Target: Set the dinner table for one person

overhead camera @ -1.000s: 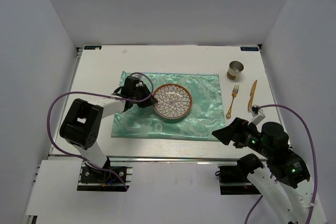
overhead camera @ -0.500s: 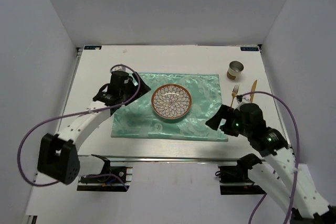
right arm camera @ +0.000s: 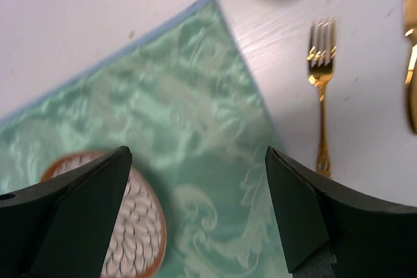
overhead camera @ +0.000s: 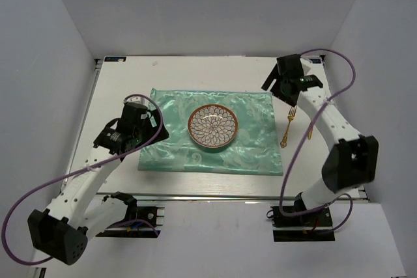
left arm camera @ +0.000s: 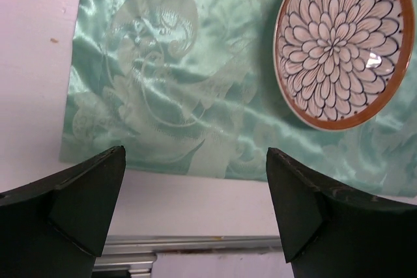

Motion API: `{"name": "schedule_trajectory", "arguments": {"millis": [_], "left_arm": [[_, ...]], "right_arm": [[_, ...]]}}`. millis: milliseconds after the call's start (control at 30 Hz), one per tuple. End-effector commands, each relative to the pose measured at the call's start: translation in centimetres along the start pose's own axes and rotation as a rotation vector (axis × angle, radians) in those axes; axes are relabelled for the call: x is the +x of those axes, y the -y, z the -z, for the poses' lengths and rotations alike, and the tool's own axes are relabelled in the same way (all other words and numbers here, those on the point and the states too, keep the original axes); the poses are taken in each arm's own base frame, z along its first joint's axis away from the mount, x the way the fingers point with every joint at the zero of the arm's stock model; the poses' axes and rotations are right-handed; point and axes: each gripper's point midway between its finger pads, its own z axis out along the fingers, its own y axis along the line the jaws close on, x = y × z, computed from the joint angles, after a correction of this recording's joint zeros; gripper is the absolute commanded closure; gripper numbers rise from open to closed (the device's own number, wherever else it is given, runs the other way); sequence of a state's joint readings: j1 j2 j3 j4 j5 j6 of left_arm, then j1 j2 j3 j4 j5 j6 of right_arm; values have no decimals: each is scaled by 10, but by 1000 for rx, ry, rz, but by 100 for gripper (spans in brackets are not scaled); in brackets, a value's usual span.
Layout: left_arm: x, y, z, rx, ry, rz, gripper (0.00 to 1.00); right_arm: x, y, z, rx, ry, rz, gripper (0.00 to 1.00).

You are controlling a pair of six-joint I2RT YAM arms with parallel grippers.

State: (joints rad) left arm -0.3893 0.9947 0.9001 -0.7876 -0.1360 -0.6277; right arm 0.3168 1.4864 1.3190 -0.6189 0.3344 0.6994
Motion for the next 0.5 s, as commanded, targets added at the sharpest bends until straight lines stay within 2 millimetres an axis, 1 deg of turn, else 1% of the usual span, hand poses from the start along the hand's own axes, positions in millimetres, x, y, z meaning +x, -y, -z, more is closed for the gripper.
{"name": "schedule_trajectory", "arguments": {"millis": [0,33,67,100,133,200,233,267,300,333,367,400,433,467], "left_arm": [[4,1,14,56,9,-48,2],[7,4,14,80,3,-56,2],[7,5,15,88,3,-60,2],[9,6,13,92,-3,-62,2],[13,7,12,104,-18,-68,2],[12,9,11,118,-14,-75,2],[13,10,10,129,-14,-74,2],[17,11,9,142,-22,-76,2],[16,12,9,150,-15,-77,2],[16,12,10,149,-17,-81,2],[16,12,10,150,-16,-83,2],[15,13,11,154,-10,-83,2],[15,12,11,155,-7,-83,2],[16,12,10,156,-6,-83,2]], "right_arm": [[-50,30,-19,189,76,-43,11],[-51,36,-35,234,55,-34,11],[-77,36,-35,238,99,-64,11],[-87,45,-39,265,97,-79,11],[-103,49,-51,272,103,-82,11],[-117,53,-61,283,107,-60,11],[-118,65,-76,320,85,-53,11],[-132,61,-76,302,101,-43,11],[-128,65,-91,306,71,-30,11],[-133,72,-97,307,63,-32,11],[-132,74,-103,293,43,-22,11],[-132,75,-116,275,34,-13,12],[-133,83,-121,258,14,-21,14],[-131,86,-128,255,-2,-12,14]]}}
